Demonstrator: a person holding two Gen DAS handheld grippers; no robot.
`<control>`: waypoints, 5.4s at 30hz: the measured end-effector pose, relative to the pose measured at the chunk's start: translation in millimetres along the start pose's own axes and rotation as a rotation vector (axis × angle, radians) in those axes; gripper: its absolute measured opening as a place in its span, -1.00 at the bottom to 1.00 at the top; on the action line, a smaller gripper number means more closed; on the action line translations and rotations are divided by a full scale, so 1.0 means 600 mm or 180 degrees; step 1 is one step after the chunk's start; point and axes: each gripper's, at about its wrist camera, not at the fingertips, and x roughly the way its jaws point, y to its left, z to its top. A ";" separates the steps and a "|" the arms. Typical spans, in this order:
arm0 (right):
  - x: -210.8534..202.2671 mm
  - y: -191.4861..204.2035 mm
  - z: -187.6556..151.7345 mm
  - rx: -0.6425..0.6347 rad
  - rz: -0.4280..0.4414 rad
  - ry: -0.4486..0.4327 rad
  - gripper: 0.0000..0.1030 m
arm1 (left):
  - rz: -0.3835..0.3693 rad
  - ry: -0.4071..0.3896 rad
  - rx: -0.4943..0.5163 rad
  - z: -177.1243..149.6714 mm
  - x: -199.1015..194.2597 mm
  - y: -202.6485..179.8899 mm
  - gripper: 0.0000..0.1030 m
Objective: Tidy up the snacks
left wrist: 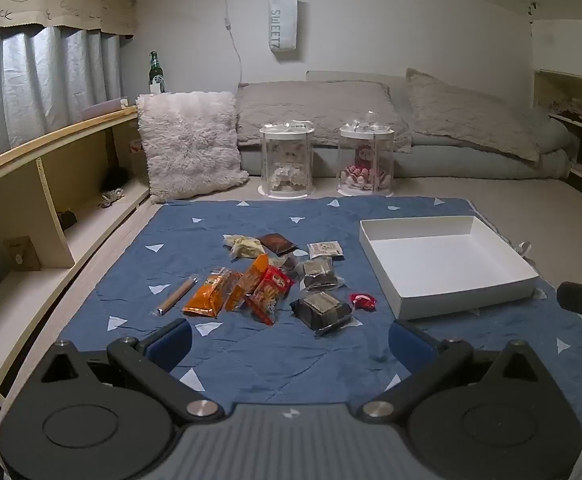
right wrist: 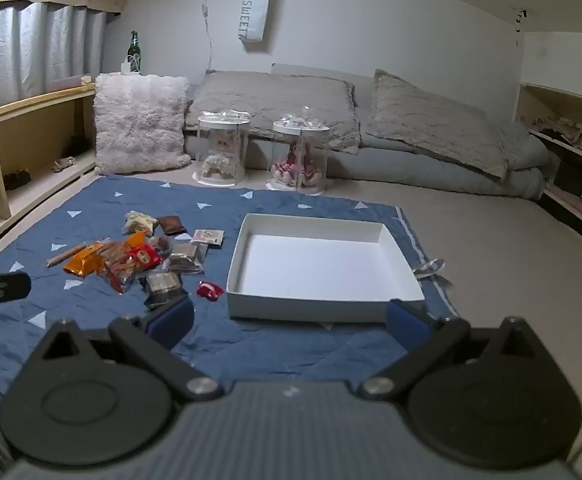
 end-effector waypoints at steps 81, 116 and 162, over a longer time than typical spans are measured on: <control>0.006 0.006 0.002 -0.0047 -0.0021 0.0062 0.99 | -0.0028 0.0051 -0.0020 -0.005 0.009 -0.011 1.00; 0.035 0.023 0.088 -0.0149 0.0228 -0.0370 0.99 | 0.0327 -0.0461 -0.0070 0.100 0.012 0.034 1.00; 0.572 0.230 0.062 -0.0400 0.1799 0.1453 0.63 | 0.0006 0.1210 -0.0062 0.121 0.566 0.230 0.45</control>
